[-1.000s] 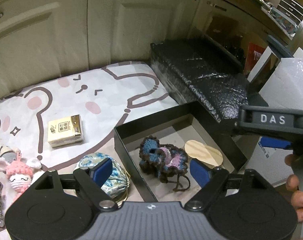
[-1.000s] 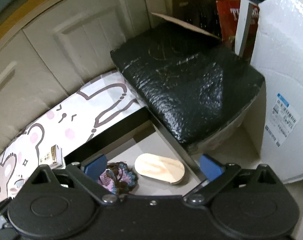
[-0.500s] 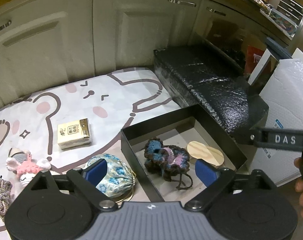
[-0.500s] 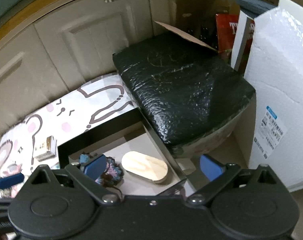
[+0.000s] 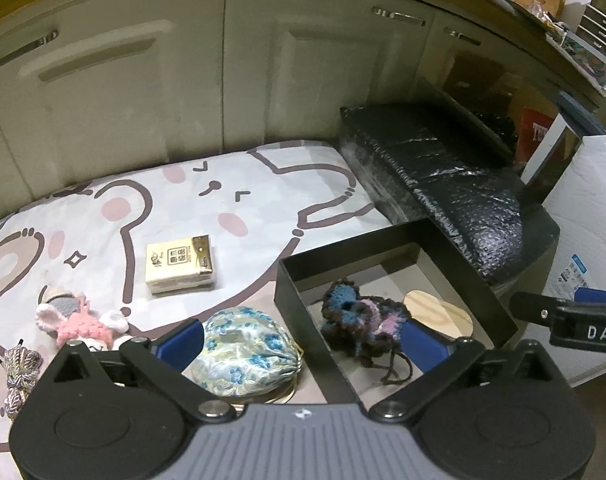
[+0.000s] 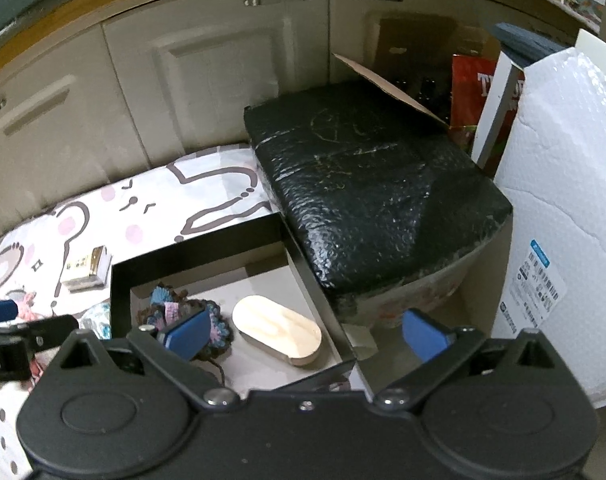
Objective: Organize objects
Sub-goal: 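Withdraw both open tools from the black box back over the bed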
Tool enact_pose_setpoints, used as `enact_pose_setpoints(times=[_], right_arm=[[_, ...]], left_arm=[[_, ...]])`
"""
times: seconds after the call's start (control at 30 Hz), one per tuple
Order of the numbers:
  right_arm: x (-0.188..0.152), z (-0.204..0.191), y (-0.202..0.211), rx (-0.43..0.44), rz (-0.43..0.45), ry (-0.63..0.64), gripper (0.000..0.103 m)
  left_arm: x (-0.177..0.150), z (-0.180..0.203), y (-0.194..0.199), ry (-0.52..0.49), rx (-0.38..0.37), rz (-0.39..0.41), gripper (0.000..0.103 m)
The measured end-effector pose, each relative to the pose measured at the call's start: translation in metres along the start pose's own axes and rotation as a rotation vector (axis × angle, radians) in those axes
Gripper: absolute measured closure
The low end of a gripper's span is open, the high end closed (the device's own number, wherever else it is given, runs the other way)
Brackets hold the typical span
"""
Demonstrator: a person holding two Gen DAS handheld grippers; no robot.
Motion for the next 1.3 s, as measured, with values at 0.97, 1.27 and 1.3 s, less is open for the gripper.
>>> enact_pose_setpoints(times=[0.97,1.27,1.3], right_arm=[[0.006,-0.054,-0.012,0.049,-0.001,0.062,0.000],[0.009,-0.094,-0.020,0.100,-0.008,0.105,0.000],[0.009,-0.099,-0.021,0.107,-0.008,0.112,0.000]], left_arm=[[-0.002,-0.074,0.005,0.103,0.104,0.005,0.000],[-0.008,-0.117,0.012,0.143,0.157,0.008,0.000],[-0.008,-0.123,0.013,0.150,0.162,0.007,0.000]])
Point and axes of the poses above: each gripper's, at about its wrist camera, not at the fingertips, and y roughly against the way its jaws point, z to its right, x to its top, the point moved 3 cm from there along -y, roughly the way its jaws point, and after that the axes turned 15 degrees about x, right-handed, at the moved point
